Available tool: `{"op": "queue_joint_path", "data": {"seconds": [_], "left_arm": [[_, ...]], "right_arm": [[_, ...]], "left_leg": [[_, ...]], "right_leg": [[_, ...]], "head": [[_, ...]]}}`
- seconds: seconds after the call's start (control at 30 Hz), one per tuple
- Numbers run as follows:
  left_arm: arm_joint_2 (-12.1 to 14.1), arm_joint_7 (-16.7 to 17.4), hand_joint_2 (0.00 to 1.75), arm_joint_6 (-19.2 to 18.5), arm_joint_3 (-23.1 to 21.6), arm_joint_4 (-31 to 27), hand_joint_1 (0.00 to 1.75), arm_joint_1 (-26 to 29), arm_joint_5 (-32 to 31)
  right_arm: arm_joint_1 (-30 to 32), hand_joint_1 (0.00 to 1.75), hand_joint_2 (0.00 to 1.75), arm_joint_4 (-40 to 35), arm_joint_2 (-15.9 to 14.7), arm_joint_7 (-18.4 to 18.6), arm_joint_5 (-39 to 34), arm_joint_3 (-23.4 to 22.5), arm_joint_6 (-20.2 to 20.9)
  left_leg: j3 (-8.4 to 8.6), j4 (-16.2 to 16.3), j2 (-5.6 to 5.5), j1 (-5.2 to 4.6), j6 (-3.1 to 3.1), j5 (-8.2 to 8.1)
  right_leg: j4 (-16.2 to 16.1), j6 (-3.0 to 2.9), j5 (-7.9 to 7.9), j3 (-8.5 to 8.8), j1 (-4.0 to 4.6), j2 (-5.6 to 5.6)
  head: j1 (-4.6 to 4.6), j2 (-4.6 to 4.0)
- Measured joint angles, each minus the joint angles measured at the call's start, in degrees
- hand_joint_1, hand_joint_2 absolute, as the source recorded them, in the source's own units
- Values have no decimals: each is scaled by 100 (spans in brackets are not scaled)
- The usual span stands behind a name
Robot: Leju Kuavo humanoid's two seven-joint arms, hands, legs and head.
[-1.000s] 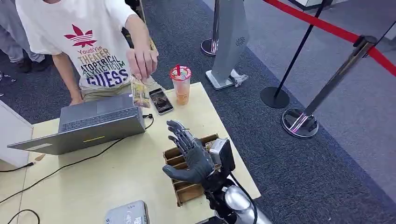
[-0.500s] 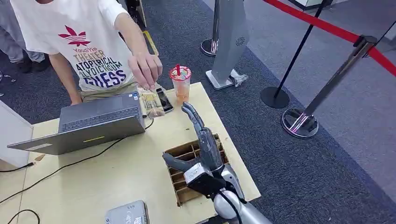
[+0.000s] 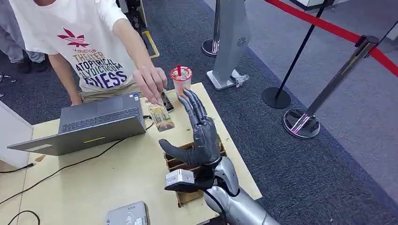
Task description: Pass the card to the sensor for recognition and then transmit it.
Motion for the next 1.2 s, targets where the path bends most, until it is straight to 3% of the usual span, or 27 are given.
{"op": "queue_joint_path", "data": {"seconds": [0.2, 0.23, 0.27, 0.3, 0.33, 0.37, 0.4, 1.2], "left_arm": [[-9, 0, 0, 22, 13, -2, 0, -9, -44], [-9, 0, 0, 24, 13, -2, 0, -9, -44], [-11, 0, 0, 31, 15, 0, 0, -9, -44], [-18, 0, 0, 39, 17, -2, 0, -9, -44], [-22, 0, 0, 39, 18, 0, 0, -9, -44], [-28, 0, 0, 42, 20, -2, 0, -9, -44], [-33, 0, 0, 44, 20, -2, 0, -10, -44], [-66, -20, 0, 92, 20, -2, 0, -12, -149]], "right_arm": [[-363, 0, 175, 380, 61, 20, -103, 0, 11], [-404, 16, 175, 435, 63, 22, -116, 0, 11], [-435, 16, 175, 479, 70, 17, -129, 0, 15], [-465, 96, 175, 522, 76, 13, -188, 0, 18], [-491, 143, 175, 568, 85, 4, -212, 0, 17], [-515, 143, 175, 603, 90, -4, -216, 0, 18], [-528, 173, 175, 636, 92, -24, -219, 0, 17], [-635, 175, 175, 938, 131, -210, -555, -13, -48]], "left_leg": [[1, 0, 0, 0, 0, 0], [1, 0, 0, 0, 0, 0], [0, 0, 0, 0, 0, 0], [0, 0, 0, 0, 0, 0], [0, 0, 0, 0, 0, 0], [0, 0, 0, 0, 0, 0], [0, 0, 0, 0, 0, 0], [1, 0, 0, 0, 0, 0]], "right_leg": [[0, 0, 0, 0, 0, 0], [0, 0, 0, 0, 0, 0], [0, 0, 0, 0, 0, 0], [0, 0, 0, 0, 0, 0], [0, 0, 0, 0, 0, 0], [0, 0, 0, 0, 0, 0], [0, 0, 0, 0, 0, 0], [0, 0, 0, -1, 0, 0]], "head": [[0, 0], [0, 0], [0, 0], [0, 0], [0, 0], [0, 0], [0, 0], [0, 0]]}}
